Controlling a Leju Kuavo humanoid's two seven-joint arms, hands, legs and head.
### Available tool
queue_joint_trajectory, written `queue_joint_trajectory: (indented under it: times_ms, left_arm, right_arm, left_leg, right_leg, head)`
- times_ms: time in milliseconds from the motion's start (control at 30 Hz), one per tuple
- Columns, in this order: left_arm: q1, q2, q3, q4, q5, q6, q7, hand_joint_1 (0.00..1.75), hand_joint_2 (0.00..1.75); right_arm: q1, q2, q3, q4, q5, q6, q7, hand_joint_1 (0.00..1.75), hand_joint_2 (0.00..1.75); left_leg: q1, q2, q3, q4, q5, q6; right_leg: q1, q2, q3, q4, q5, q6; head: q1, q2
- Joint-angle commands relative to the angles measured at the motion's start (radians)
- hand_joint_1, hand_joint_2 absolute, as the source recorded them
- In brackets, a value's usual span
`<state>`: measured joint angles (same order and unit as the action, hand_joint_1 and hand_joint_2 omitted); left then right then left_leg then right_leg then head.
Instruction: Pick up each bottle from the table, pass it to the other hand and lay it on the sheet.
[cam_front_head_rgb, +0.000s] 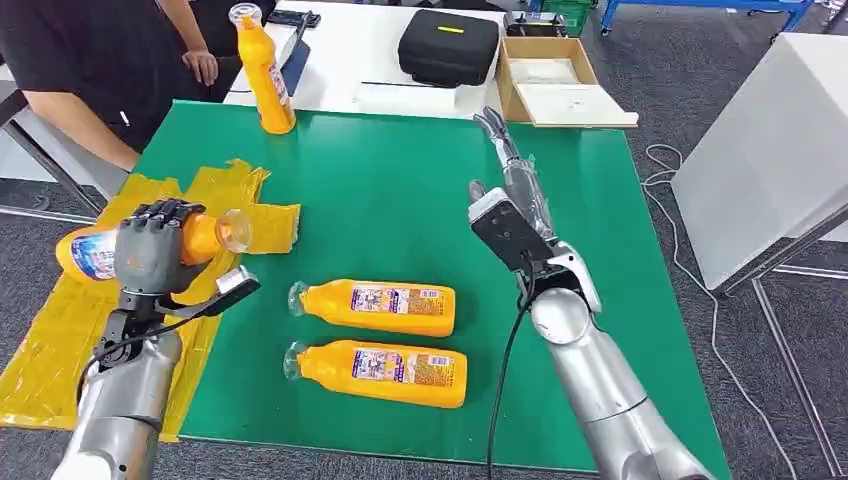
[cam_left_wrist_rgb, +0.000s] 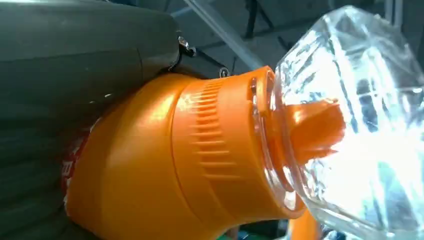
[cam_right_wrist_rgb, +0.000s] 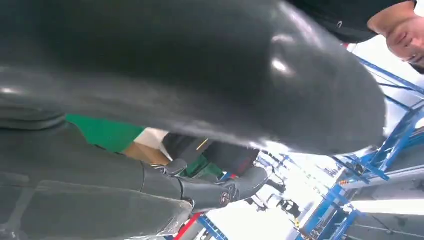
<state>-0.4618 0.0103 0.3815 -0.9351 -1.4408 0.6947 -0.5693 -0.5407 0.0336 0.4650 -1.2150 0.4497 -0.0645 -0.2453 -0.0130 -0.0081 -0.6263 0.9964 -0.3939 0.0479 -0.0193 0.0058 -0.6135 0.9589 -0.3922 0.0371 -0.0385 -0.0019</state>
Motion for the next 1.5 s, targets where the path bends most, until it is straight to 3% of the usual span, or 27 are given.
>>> queue_joint_trajectory:
  times_ms: [33, 167, 500, 867, 900, 933, 967, 1067, 1200, 1500]
  left_arm:
    - [-0.071, 0.007, -0.069, 0.220, -0.060, 0.003, 0.138, 1.75, 1.75]
    - [-0.081, 0.023, -0.132, 0.286, -0.103, 0.003, 0.220, 1.75, 1.75]
    - [-0.081, 0.023, -0.132, 0.286, -0.103, 0.003, 0.220, 1.75, 1.75]
    - [-0.052, 0.041, -0.305, 0.421, -0.130, 0.003, 0.356, 1.75, 1.75]
    - [-0.050, 0.043, -0.316, 0.437, -0.130, 0.003, 0.362, 1.66, 1.75]
    - [-0.048, 0.041, -0.329, 0.441, -0.130, 0.003, 0.372, 0.23, 0.00]
    - [-0.046, 0.042, -0.338, 0.441, -0.130, 0.003, 0.383, 0.00, 0.00]
    - [-0.051, 0.059, -0.420, 0.493, -0.130, 0.003, 0.448, 0.00, 0.00]
    - [-0.078, 0.070, -0.440, 0.611, -0.130, 0.003, 0.487, 0.00, 0.00]
    - [-0.099, 0.106, -0.362, 0.623, -0.069, 0.003, 0.481, 0.00, 0.00]
  right_arm:
    - [0.001, -0.005, 0.033, 0.031, 0.005, -0.003, 0.004, 0.00, 0.00]
    - [-0.012, 0.008, 0.056, 0.043, -0.001, -0.013, 0.004, 0.00, 0.00]
    - [-0.012, 0.008, 0.056, 0.043, -0.001, -0.013, 0.004, 0.00, 0.00]
    - [-0.020, 0.039, 0.052, 0.111, 0.023, 0.000, -0.025, 0.00, 0.00]
    - [-0.012, 0.038, 0.051, 0.098, 0.032, 0.004, -0.018, 0.00, 0.00]
    - [-0.014, 0.040, 0.052, 0.103, 0.033, 0.005, -0.022, 0.00, 0.00]
    - [-0.015, 0.040, 0.053, 0.107, 0.033, 0.005, -0.025, 0.00, 0.00]
    - [-0.022, 0.041, 0.057, 0.122, 0.029, 0.007, -0.037, 0.00, 0.00]
    - [-0.028, 0.045, 0.067, 0.139, 0.024, 0.016, -0.047, 0.00, 0.00]
    - [-0.007, 0.042, 0.105, 0.139, 0.043, 0.034, -0.041, 0.00, 0.00]
  left_leg:
    - [0.000, -0.002, 0.002, -0.001, 0.000, -0.002]
    - [0.000, -0.001, 0.004, 0.000, -0.001, -0.004]
    - [0.001, 0.000, 0.003, 0.000, -0.001, -0.003]
    - [0.000, 0.001, 0.003, -0.001, -0.001, -0.002]
    - [0.000, 0.002, 0.005, -0.001, -0.002, -0.004]
    - [0.000, 0.001, 0.003, -0.001, -0.001, -0.003]
    - [0.000, 0.001, 0.006, -0.001, -0.002, -0.004]
    - [0.000, 0.001, 0.005, -0.001, -0.001, -0.003]
    - [0.000, 0.003, 0.006, 0.000, -0.002, -0.004]
    - [0.001, 0.003, 0.008, 0.000, -0.003, -0.006]
  right_leg:
    - [0.000, -0.002, 0.003, 0.000, -0.001, -0.001]
    - [0.001, -0.002, 0.005, 0.001, -0.002, -0.003]
    - [0.001, -0.001, 0.004, 0.000, -0.001, -0.002]
    - [0.000, 0.000, 0.003, 0.000, 0.000, -0.001]
    - [0.000, 0.001, 0.005, 0.000, -0.001, -0.002]
    - [0.000, 0.000, 0.003, 0.000, -0.001, -0.002]
    - [0.000, 0.000, 0.006, 0.000, -0.002, -0.003]
    - [0.000, 0.000, 0.005, 0.000, -0.001, -0.002]
    - [0.000, 0.001, 0.006, 0.000, -0.001, -0.003]
    - [0.001, 0.001, 0.007, 0.002, -0.002, -0.004]
  head:
    - [0.000, 0.000]
    - [0.000, 0.000]
    - [0.000, 0.000]
    - [0.000, 0.000]
    - [0.000, 0.000]
    - [0.000, 0.000]
    - [0.000, 0.000]
    - [0.000, 0.000]
    - [0.001, 0.000]
    - [0.000, 0.000]
